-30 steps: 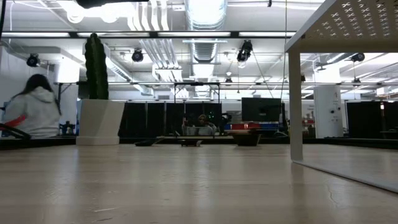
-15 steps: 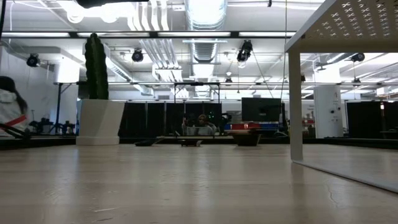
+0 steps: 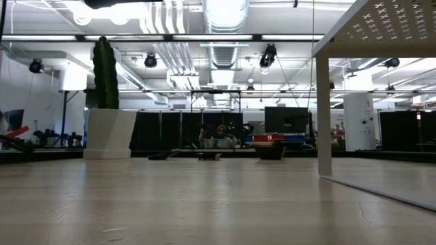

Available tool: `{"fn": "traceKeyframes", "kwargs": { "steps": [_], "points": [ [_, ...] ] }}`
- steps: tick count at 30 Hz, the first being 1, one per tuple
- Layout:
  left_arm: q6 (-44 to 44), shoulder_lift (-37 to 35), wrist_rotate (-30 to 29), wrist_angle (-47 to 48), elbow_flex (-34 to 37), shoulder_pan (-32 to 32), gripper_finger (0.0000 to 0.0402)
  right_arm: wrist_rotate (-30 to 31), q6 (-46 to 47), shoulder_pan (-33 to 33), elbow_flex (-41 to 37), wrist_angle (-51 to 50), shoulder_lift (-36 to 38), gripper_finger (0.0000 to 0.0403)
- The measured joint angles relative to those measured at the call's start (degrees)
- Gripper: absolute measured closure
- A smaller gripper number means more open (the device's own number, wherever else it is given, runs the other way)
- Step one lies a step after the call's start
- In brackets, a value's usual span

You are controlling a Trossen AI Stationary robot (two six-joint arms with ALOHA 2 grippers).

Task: Pick & Place Mini shaped plates
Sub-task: Stack the square plate on top of the other square plates on the shelf

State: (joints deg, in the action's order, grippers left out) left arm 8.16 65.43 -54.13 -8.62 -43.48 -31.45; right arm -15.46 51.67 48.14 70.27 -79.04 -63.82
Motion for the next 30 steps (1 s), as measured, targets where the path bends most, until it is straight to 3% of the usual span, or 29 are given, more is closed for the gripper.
{"fn": "traceKeyframes", "kwargs": {
  "steps": [7, 14, 18, 23, 26, 30],
  "points": [
    [-0.04, 0.00, 0.00, 0.02, 0.00, 0.00, 0.0344, -0.04, -1.71, -0.02, 1.35, -0.12, 0.03, 0.0307],
    [-0.04, 0.00, 0.06, 0.03, 0.00, 0.03, 0.0344, 2.87, -2.85, -0.02, 5.60, -0.14, 0.08, 0.0350],
    [-0.04, 0.00, 1.41, 0.82, 0.00, 0.06, 0.0344, 12.71, -4.13, -0.02, 8.64, -0.04, 0.08, 0.0383],
    [1.65, 0.00, 6.27, 4.78, 0.00, 0.06, 0.0344, 30.31, -6.81, -0.02, 10.79, 0.22, 0.10, 0.0394],
    [3.65, 0.00, 13.14, 8.83, 0.00, 0.06, 0.0344, 42.65, -7.09, -0.02, 11.03, 0.73, 0.10, 0.0394],
    [6.96, -0.13, 26.59, 17.40, -0.75, -0.05, 0.0344, 55.19, -6.11, -0.04, 10.56, 3.16, 0.05, 0.0394]
  ]
}}
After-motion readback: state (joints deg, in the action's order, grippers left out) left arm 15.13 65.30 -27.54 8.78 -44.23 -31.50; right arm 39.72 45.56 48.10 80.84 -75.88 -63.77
